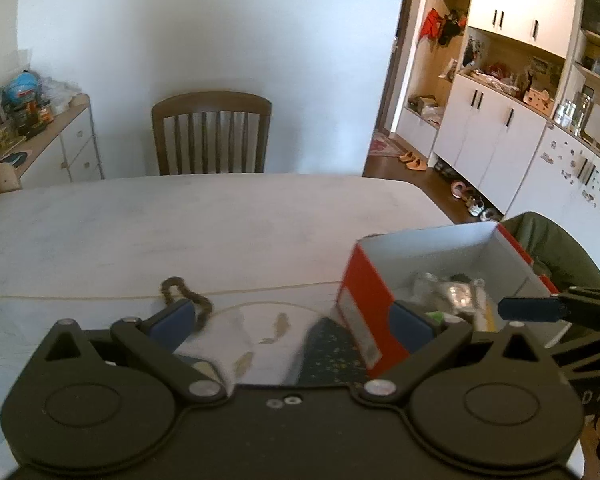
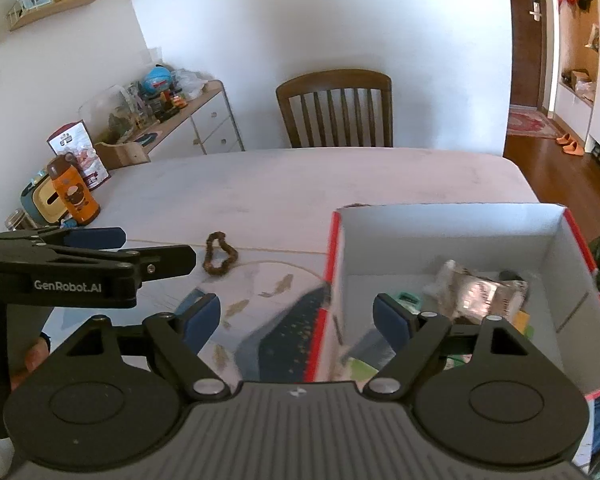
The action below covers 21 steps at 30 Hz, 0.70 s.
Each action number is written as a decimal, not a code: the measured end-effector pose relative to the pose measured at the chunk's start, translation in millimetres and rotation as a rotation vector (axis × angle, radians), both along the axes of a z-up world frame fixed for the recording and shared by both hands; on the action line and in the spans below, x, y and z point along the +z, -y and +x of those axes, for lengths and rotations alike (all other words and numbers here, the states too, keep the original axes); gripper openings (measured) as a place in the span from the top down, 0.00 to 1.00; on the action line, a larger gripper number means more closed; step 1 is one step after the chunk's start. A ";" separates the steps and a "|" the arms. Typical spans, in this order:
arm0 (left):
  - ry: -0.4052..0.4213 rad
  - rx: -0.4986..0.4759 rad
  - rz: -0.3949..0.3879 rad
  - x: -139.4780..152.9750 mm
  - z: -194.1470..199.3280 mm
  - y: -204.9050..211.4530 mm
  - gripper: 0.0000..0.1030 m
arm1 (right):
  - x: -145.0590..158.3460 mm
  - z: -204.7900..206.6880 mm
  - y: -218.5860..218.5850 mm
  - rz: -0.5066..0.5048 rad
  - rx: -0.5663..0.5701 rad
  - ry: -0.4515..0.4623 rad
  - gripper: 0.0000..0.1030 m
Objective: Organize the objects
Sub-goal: 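Withdraw both tools from the shoebox back over the table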
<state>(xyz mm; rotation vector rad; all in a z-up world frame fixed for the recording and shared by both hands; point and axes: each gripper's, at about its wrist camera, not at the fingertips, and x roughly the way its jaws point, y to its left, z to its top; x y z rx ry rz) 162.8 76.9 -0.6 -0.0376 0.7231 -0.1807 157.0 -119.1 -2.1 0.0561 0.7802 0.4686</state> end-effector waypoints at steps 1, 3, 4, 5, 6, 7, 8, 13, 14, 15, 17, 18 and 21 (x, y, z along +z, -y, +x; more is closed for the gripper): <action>0.003 0.007 -0.006 -1.2 -0.1 -6.8 0.01 | 0.1 -0.1 -5.4 -0.002 0.002 0.003 0.18; 0.012 0.020 -0.013 -3.0 1.9 -17.6 0.00 | -0.5 0.0 -15.7 -0.005 0.002 0.005 0.17; 0.016 0.026 -0.012 -3.8 3.0 -22.6 0.00 | -1.2 -0.1 -20.4 -0.002 0.006 0.004 0.17; 0.019 0.033 -0.009 -4.7 4.4 -27.5 0.00 | -1.5 0.0 -25.1 0.001 0.011 0.003 0.16; 0.021 0.035 -0.007 -5.9 5.9 -32.4 0.00 | -1.9 0.0 -30.8 0.001 0.014 0.005 0.16; 0.018 0.035 -0.006 -6.8 7.8 -36.7 0.00 | -2.6 -0.2 -36.4 0.000 0.016 0.008 0.15; 0.015 0.037 -0.006 -8.0 10.0 -41.3 0.00 | -3.4 -0.5 -41.7 -0.004 0.018 0.009 0.15; 0.001 0.045 -0.024 -16.1 23.0 -63.7 0.00 | -11.7 1.9 -69.7 -0.026 0.030 -0.005 0.15; -0.002 0.047 -0.025 -17.8 25.2 -67.7 0.00 | -13.5 2.3 -76.2 -0.033 0.032 -0.004 0.15; -0.005 0.047 -0.025 -19.6 27.8 -71.2 0.00 | -15.3 2.2 -81.1 -0.038 0.038 -0.005 0.15; -0.012 0.042 -0.030 -23.6 32.8 -78.9 0.00 | -18.7 2.5 -91.4 -0.044 0.057 -0.009 0.15; -0.015 0.039 -0.029 -25.7 35.6 -82.3 0.00 | -20.6 2.6 -97.4 -0.049 0.062 -0.008 0.15; -0.033 0.045 -0.010 -32.7 46.4 -92.2 0.00 | -28.3 5.1 -113.7 -0.066 0.073 -0.020 0.15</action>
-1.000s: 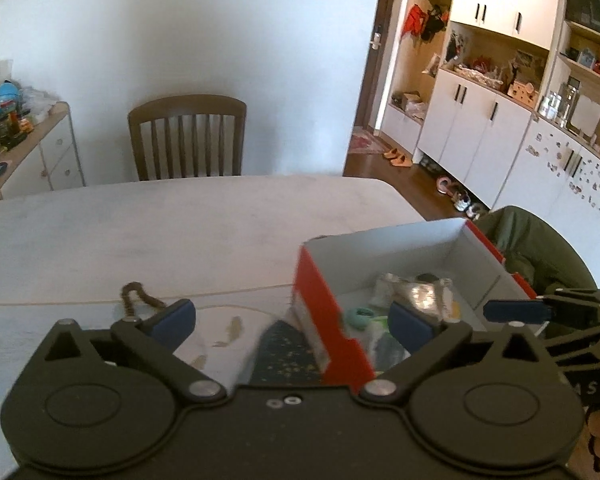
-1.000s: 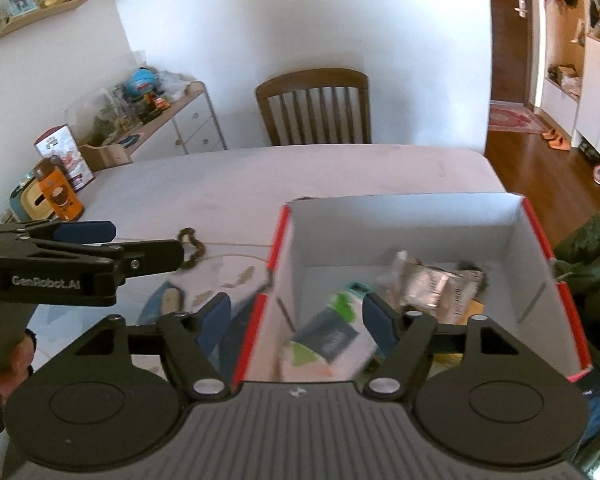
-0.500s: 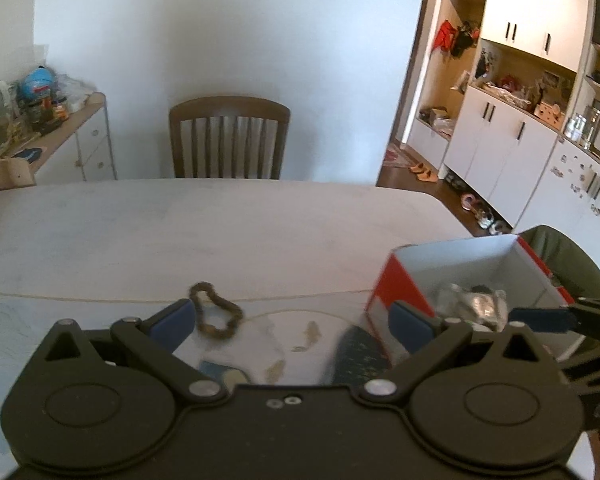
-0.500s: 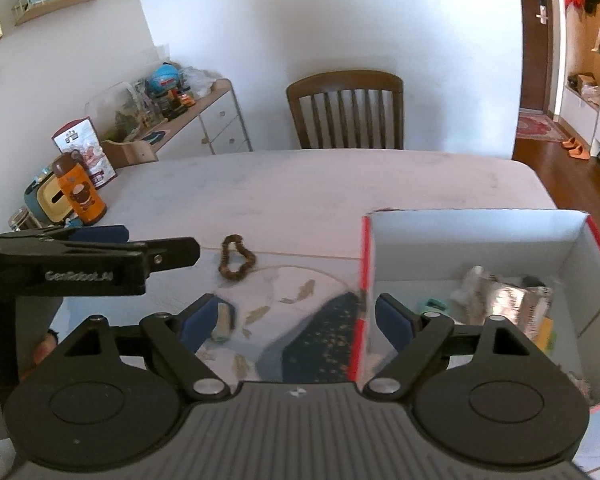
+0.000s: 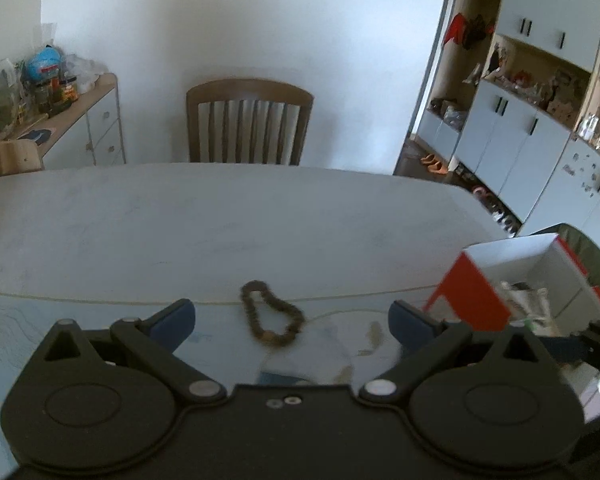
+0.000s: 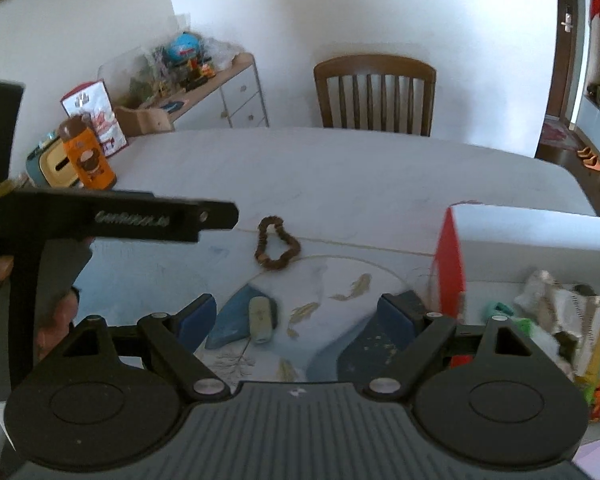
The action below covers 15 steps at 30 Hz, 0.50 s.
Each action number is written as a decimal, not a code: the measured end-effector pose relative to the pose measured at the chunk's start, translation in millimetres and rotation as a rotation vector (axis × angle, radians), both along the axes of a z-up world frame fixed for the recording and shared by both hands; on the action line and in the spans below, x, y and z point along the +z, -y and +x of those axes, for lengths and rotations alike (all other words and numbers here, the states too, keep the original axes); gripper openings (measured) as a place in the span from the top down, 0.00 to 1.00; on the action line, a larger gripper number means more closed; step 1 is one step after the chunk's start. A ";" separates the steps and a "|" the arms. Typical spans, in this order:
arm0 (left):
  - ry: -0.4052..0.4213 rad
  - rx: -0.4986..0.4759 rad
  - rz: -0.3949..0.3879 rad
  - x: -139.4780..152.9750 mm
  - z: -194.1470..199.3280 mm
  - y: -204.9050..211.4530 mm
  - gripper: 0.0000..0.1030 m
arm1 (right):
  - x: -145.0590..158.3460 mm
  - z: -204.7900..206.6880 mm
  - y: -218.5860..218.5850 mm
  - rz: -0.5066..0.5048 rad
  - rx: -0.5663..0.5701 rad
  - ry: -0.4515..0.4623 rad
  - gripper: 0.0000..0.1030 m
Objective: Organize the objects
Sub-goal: 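Withdraw both tools from the shoebox back over the table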
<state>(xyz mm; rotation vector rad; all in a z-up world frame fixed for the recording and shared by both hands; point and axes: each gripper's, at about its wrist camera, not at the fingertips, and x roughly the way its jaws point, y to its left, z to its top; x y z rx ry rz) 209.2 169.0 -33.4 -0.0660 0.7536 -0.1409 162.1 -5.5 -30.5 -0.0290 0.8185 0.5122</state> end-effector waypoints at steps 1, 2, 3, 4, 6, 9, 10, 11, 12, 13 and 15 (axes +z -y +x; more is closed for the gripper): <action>-0.009 0.004 0.004 -2.9 4.8 -3.5 0.00 | -3.0 1.0 -4.7 -0.003 0.002 -0.007 0.15; -0.018 0.009 0.006 -6.1 9.2 -7.1 0.00 | -6.7 2.4 -9.9 -0.010 0.004 -0.013 0.15; -0.025 0.012 0.007 -9.6 11.9 -10.9 0.00 | -10.3 3.3 -14.6 -0.016 0.007 -0.016 0.15; -0.035 0.013 0.009 -13.5 15.8 -14.3 0.00 | -13.7 4.3 -18.8 -0.022 0.009 -0.019 0.15; -0.054 0.013 0.013 -20.7 23.5 -18.4 0.01 | -21.7 8.4 -26.6 -0.031 0.014 -0.034 0.15; -0.077 0.010 0.022 -33.9 34.9 -20.8 0.01 | -33.4 13.0 -37.6 -0.051 0.017 -0.050 0.15; -0.086 0.008 0.024 -38.0 37.8 -21.7 0.01 | -37.3 14.7 -41.1 -0.059 0.019 -0.055 0.15; -0.093 0.008 0.024 -42.3 40.4 -22.2 0.01 | -40.7 16.1 -44.7 -0.063 0.023 -0.060 0.15; -0.100 0.009 0.022 -46.5 43.4 -22.6 0.01 | -43.8 17.5 -48.3 -0.066 0.029 -0.064 0.15; -0.110 0.007 0.019 -51.3 46.1 -22.9 0.01 | -46.7 19.0 -51.6 -0.073 0.033 -0.067 0.15; -0.127 0.008 0.016 -60.0 51.9 -21.4 0.01 | -51.8 22.1 -57.2 -0.082 0.043 -0.072 0.15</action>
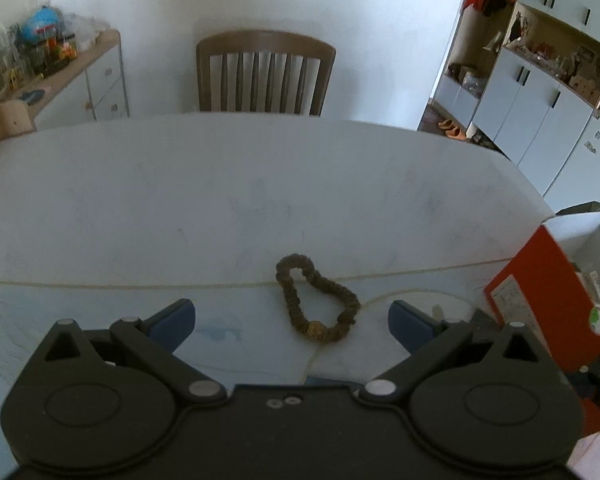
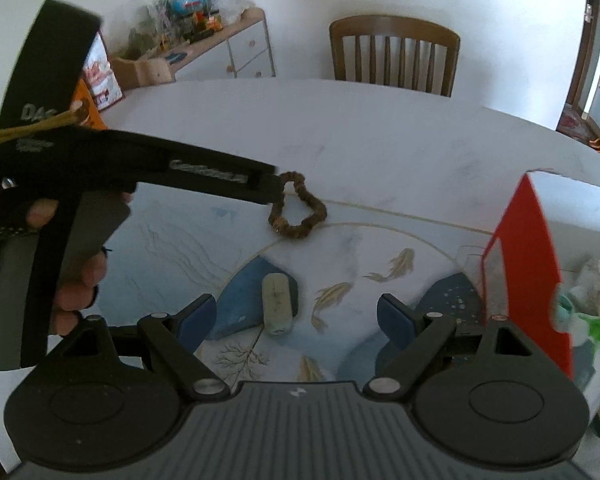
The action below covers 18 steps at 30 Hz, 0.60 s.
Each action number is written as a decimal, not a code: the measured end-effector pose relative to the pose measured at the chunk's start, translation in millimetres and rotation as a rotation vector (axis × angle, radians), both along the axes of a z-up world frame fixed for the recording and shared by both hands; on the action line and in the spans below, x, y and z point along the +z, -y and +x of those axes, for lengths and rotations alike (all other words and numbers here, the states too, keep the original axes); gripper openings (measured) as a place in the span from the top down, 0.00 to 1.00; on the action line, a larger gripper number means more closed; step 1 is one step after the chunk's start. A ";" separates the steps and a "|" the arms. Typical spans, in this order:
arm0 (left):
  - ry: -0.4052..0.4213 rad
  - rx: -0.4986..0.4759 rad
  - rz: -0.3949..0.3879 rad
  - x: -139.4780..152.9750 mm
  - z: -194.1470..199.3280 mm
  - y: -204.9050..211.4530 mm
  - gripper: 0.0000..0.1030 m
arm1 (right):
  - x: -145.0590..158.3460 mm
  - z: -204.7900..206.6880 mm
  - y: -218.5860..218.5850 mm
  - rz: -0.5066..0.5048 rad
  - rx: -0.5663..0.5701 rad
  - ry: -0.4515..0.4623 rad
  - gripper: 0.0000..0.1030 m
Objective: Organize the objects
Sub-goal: 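Withdraw both tools from the shoebox back over the table, then grasp the cream eraser with the right tool while the left tool grasps the brown bracelet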
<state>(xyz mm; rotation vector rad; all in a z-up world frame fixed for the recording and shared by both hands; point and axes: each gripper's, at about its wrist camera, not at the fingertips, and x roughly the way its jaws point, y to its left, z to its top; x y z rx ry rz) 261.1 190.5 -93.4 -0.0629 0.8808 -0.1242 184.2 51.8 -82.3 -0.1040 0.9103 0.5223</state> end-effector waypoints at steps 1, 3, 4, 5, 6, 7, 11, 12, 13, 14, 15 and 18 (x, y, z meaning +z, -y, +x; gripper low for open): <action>-0.006 0.000 -0.001 -3.2 2.4 0.4 0.01 | -3.2 1.7 -2.6 -0.004 0.005 -0.003 0.15; -0.020 -0.002 -0.006 -10.0 7.3 1.5 0.01 | -8.4 5.1 -6.7 -0.009 0.014 -0.011 0.15; -0.029 -0.003 -0.010 -13.5 10.0 2.1 0.01 | -11.2 6.4 -8.9 -0.013 0.020 -0.013 0.15; -0.036 -0.007 -0.011 -16.0 13.6 2.0 0.01 | -13.3 7.4 -10.9 -0.019 0.025 -0.015 0.15; -0.039 -0.007 -0.009 -18.8 16.2 3.0 0.01 | -16.0 8.8 -12.8 -0.022 0.030 -0.017 0.15; -0.040 -0.007 -0.010 -21.5 18.7 3.8 0.01 | -18.5 10.0 -14.6 -0.024 0.033 -0.019 0.15; -0.048 -0.009 -0.014 -30.2 28.7 6.4 0.01 | -28.4 15.7 -21.1 -0.035 0.041 -0.022 0.15; -0.048 -0.010 -0.014 -32.5 30.6 6.8 0.01 | -30.5 16.8 -22.5 -0.038 0.043 -0.022 0.15; -0.049 -0.010 -0.015 -34.5 32.3 7.5 0.01 | -33.1 18.1 -24.1 -0.041 0.047 -0.023 0.15; -0.049 -0.012 -0.018 -37.3 34.1 8.1 0.01 | -35.5 19.3 -25.6 -0.044 0.049 -0.024 0.17; -0.050 -0.016 -0.020 -39.4 36.2 8.7 0.01 | -37.7 20.3 -26.9 -0.047 0.052 -0.027 0.18; -0.055 -0.025 -0.016 -45.5 42.0 12.6 0.01 | -43.4 22.9 -30.4 -0.056 0.061 -0.033 0.22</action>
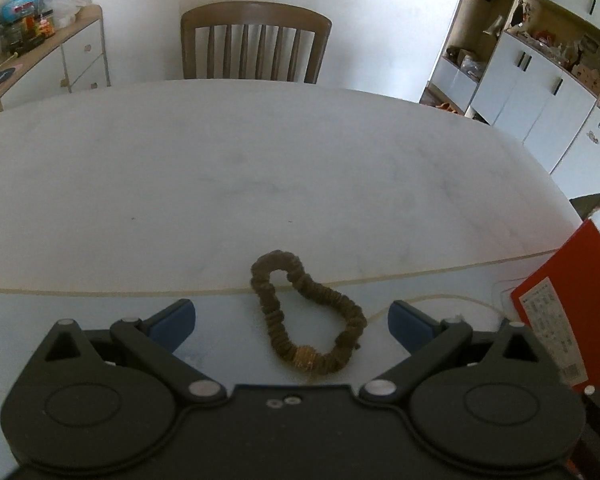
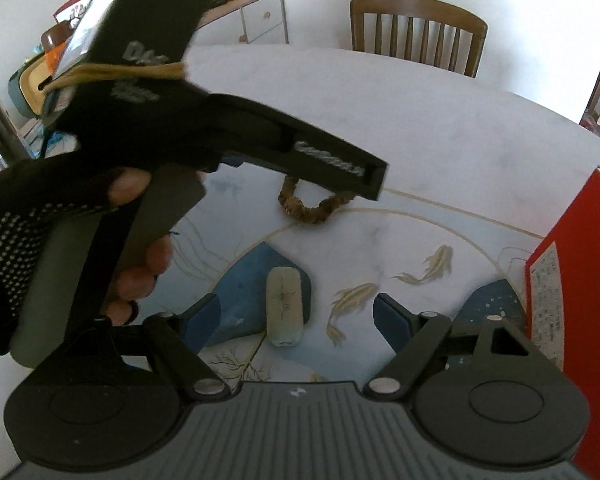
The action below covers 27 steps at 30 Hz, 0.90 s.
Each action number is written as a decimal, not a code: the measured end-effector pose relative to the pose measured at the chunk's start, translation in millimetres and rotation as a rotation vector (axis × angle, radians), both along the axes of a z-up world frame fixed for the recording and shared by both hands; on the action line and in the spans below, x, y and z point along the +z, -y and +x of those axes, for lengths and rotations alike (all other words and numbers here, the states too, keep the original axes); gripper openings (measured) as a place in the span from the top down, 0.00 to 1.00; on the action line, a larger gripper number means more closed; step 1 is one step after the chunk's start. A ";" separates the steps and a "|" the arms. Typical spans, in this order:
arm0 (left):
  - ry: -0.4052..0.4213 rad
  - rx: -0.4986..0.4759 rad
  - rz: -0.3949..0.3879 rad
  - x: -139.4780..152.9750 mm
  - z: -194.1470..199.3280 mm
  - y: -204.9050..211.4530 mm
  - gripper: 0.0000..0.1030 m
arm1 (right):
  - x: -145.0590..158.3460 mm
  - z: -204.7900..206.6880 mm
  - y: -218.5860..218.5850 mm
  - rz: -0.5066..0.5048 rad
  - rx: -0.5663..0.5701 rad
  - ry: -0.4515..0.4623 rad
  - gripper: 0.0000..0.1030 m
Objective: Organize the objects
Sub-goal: 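Grasp the cream eraser with the right tool while the left tool grasps the brown bracelet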
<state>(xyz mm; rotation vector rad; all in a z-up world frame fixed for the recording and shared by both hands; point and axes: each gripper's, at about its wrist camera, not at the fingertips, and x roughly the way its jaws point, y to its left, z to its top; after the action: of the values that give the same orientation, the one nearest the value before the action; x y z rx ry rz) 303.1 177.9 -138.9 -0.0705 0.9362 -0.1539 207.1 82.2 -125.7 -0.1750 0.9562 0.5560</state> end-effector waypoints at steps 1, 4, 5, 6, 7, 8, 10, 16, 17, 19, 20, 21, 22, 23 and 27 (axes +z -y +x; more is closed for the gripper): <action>-0.005 -0.001 0.002 -2.2 2.2 1.4 0.01 | -1.6 0.7 -1.3 -0.005 0.006 -0.002 0.23; -0.016 -0.004 0.002 -7.9 6.5 3.8 0.01 | -5.1 2.2 -4.2 -0.010 0.016 -0.004 0.26; -0.016 -0.006 0.003 -9.6 6.5 4.8 0.01 | -6.3 2.6 -5.4 -0.012 0.019 -0.004 0.29; -0.015 -0.007 0.003 -10.9 6.2 6.0 0.03 | -7.6 3.3 -6.3 -0.017 0.022 -0.004 0.33; -0.013 -0.006 0.005 -12.1 5.9 6.7 0.04 | -8.6 3.9 -7.2 -0.020 0.024 -0.005 0.34; -0.014 -0.007 0.005 -13.1 5.8 6.7 0.07 | -9.7 4.4 -8.1 -0.024 0.027 -0.006 0.35; -0.002 -0.009 0.019 -13.3 5.5 8.3 0.11 | -11.8 5.2 -10.0 -0.033 0.033 -0.002 0.38; 0.022 -0.008 0.033 -13.3 1.1 8.1 0.26 | -15.1 6.9 -13.2 -0.050 0.039 0.001 0.48; 0.025 -0.006 0.031 -12.9 0.4 7.9 0.30 | -15.9 6.9 -13.6 -0.056 0.039 0.002 0.50; 0.029 0.002 0.023 -11.7 -0.8 6.8 0.36 | -17.5 6.9 -13.9 -0.066 0.035 0.000 0.56; 0.029 0.006 0.020 -10.9 -2.3 7.4 0.38 | -18.4 7.6 -13.7 -0.068 0.031 -0.002 0.61; 0.030 0.010 0.015 -10.6 -3.1 6.6 0.42 | -19.2 8.2 -13.5 -0.072 0.028 -0.003 0.64; 0.031 0.011 0.011 -9.8 -3.2 6.1 0.45 | -19.7 8.7 -13.0 -0.073 0.026 -0.004 0.64; 0.031 0.013 0.007 -9.4 -3.7 5.5 0.51 | -19.4 8.8 -12.6 -0.070 0.025 -0.004 0.66; 0.030 0.003 -0.010 -8.1 -3.6 4.2 0.71 | -19.1 8.4 -12.0 -0.061 0.029 -0.006 0.75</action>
<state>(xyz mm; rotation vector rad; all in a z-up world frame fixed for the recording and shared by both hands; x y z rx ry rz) 299.5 173.7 -147.0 -0.0782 0.9055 -0.1568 215.5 94.2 -144.8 -0.2422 0.9782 0.5548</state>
